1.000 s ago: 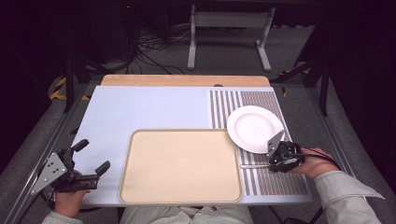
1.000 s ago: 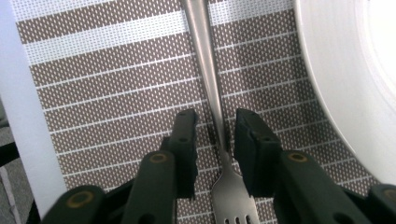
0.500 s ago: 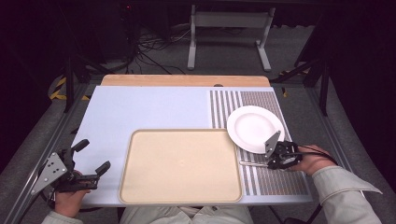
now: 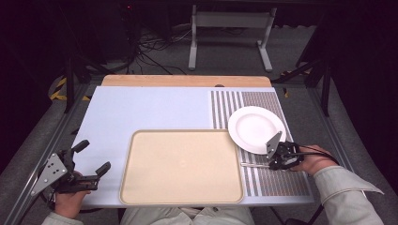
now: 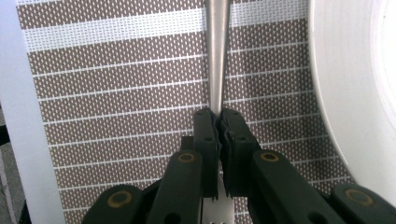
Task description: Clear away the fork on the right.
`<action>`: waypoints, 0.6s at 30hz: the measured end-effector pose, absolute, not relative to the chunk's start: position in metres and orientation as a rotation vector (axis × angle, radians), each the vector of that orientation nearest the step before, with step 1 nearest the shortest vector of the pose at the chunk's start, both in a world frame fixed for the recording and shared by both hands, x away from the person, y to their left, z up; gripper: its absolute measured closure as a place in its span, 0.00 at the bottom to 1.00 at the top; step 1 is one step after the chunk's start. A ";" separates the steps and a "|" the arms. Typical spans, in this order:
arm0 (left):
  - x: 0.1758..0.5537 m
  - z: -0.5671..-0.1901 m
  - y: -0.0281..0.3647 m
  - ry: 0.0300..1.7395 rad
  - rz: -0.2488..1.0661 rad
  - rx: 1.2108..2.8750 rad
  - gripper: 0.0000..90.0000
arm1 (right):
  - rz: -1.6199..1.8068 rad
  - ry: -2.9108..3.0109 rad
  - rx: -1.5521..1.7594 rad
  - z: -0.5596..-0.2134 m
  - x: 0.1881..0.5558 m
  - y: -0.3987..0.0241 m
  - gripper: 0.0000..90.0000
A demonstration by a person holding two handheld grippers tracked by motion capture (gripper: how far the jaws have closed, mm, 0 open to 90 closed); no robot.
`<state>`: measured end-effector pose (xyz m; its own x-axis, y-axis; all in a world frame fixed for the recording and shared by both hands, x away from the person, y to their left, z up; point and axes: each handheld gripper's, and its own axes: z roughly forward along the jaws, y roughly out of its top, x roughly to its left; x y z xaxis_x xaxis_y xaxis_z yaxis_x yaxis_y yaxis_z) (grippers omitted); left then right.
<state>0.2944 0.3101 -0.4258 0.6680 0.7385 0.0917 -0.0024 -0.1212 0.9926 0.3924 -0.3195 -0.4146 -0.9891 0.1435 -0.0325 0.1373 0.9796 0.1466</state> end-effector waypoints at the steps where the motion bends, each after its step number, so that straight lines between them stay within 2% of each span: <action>1: 0.294 -0.426 0.310 0.623 0.708 1.579 0.00 | 0.223 3.082 0.218 -0.415 0.392 -0.319 0.96; 18: 0.294 -0.425 0.310 0.627 0.717 1.573 0.00 | 0.277 3.063 0.237 -0.407 0.390 -0.325 0.96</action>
<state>0.2941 0.3102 -0.4254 0.6610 0.7446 0.0930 -0.0073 -0.1175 0.9930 0.3898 -0.3250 -0.4074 -0.9866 0.1576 -0.0423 0.1475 0.9721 0.1824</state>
